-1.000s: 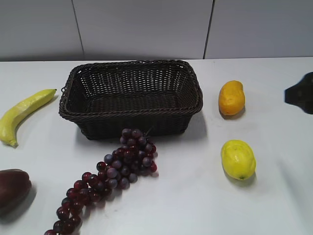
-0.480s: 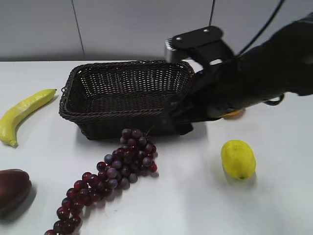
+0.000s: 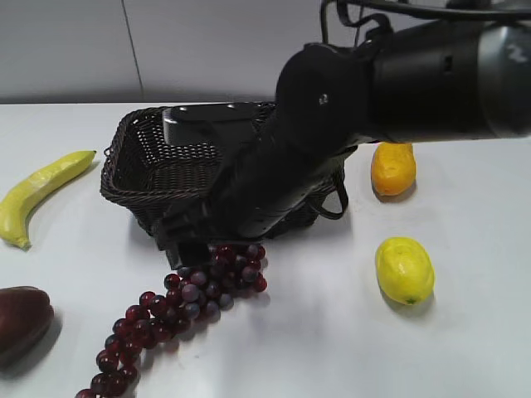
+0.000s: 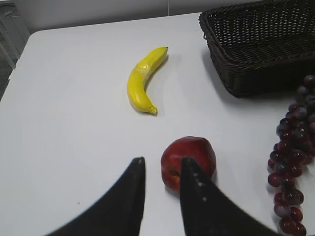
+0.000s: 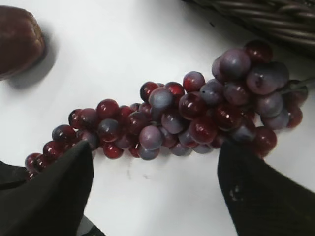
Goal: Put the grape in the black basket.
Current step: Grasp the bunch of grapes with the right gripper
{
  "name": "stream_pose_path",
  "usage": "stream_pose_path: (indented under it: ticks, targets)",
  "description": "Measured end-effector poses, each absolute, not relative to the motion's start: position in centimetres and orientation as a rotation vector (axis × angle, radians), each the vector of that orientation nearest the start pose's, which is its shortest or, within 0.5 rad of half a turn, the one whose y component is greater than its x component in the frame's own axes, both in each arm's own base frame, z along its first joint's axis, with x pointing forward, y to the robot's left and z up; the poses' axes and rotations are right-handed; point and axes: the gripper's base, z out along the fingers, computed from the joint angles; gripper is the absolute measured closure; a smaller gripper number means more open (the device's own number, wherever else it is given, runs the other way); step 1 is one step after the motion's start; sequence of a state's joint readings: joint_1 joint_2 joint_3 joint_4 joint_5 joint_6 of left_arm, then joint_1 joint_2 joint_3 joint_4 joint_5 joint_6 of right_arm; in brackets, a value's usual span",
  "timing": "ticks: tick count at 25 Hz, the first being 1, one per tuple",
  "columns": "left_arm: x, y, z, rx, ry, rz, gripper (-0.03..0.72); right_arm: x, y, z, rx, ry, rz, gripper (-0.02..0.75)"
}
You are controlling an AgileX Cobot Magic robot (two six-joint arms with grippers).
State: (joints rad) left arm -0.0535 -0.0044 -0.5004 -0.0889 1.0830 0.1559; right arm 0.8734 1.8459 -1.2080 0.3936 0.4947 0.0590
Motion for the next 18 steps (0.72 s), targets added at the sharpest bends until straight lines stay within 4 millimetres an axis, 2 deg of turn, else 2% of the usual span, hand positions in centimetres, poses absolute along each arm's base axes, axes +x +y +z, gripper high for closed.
stream_pose_path:
  ticks: [4,8,14,18]
  targets:
    - [-0.7,-0.7,27.6,0.221,2.047,-0.043,0.46,24.1,31.7,18.7,-0.733,2.66,0.67,0.143]
    - [-0.7,-0.7,27.6,0.221,2.047,-0.043,0.46,24.1,32.3,18.7,-0.913,2.624,0.663,0.143]
    - [-0.7,-0.7,27.6,0.221,2.047,-0.043,0.46,24.3,32.8,18.1,-0.981,2.618,0.649,0.143]
    - [-0.7,-0.7,27.6,0.221,2.047,-0.043,0.46,24.3,32.8,17.3,-1.194,2.525,0.592,0.143]
